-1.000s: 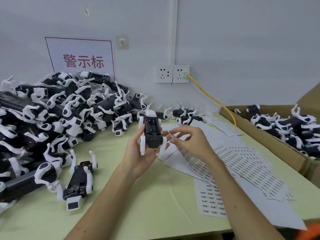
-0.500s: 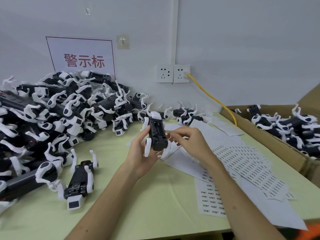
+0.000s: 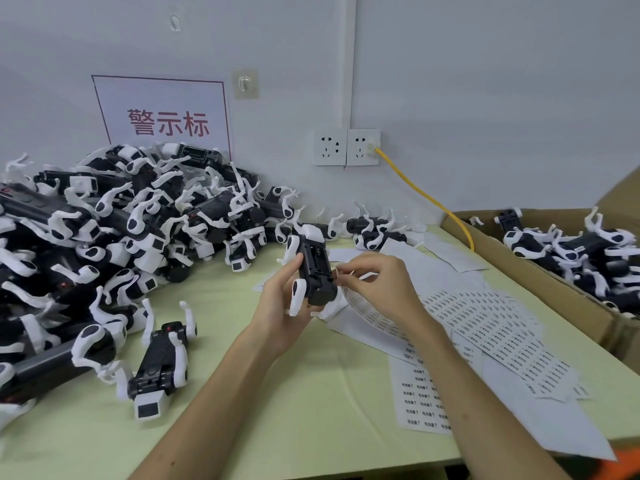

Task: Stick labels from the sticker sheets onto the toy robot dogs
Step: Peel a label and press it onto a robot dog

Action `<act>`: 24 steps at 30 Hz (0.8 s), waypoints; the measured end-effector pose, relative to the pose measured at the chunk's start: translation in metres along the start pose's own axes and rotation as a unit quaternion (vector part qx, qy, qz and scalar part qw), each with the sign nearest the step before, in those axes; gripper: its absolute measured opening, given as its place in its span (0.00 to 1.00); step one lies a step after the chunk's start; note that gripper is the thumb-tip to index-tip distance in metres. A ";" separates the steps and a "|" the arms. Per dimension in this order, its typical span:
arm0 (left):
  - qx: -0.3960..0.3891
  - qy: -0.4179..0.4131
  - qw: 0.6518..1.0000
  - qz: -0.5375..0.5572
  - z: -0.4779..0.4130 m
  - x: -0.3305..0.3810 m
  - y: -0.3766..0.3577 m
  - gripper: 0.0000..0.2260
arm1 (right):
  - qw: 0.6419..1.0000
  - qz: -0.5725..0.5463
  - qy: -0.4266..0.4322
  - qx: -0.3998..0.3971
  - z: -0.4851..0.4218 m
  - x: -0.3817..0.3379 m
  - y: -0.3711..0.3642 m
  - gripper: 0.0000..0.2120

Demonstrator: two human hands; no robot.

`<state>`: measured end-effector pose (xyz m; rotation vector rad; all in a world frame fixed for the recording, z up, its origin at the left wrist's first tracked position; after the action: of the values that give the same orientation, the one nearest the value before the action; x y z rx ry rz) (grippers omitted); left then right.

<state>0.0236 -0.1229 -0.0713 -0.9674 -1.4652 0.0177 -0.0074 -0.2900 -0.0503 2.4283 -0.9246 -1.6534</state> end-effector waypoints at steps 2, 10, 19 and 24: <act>0.001 0.001 1.000 -0.007 0.000 0.000 0.002 0.17 | 1.000 -0.004 0.004 0.000 0.000 0.000 0.001 0.11; 0.000 0.008 1.000 -0.002 0.001 -0.001 0.002 0.22 | 0.998 0.026 0.051 0.018 0.001 0.000 -0.003 0.07; -0.007 0.010 1.000 0.004 0.003 -0.001 -0.004 0.20 | 0.999 0.036 0.023 0.027 -0.001 0.004 -0.004 0.08; -0.002 0.004 1.000 -0.006 0.002 -0.002 -0.002 0.23 | 0.999 0.043 0.016 0.020 -0.001 0.005 -0.009 0.09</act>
<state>0.0206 -0.1245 -0.0722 -0.9619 -1.4642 0.0028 -0.0017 -0.2856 -0.0571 2.3954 -1.0529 -1.5785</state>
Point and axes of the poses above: each hand's wrist, its own z-axis away from the middle knuckle, its own y-axis out of the back of the hand, x = y × z, the point moved 5 cm from there along -z, towards the middle knuckle, and after that the axes turned 9 degrees about -y, right-handed, at the moved point
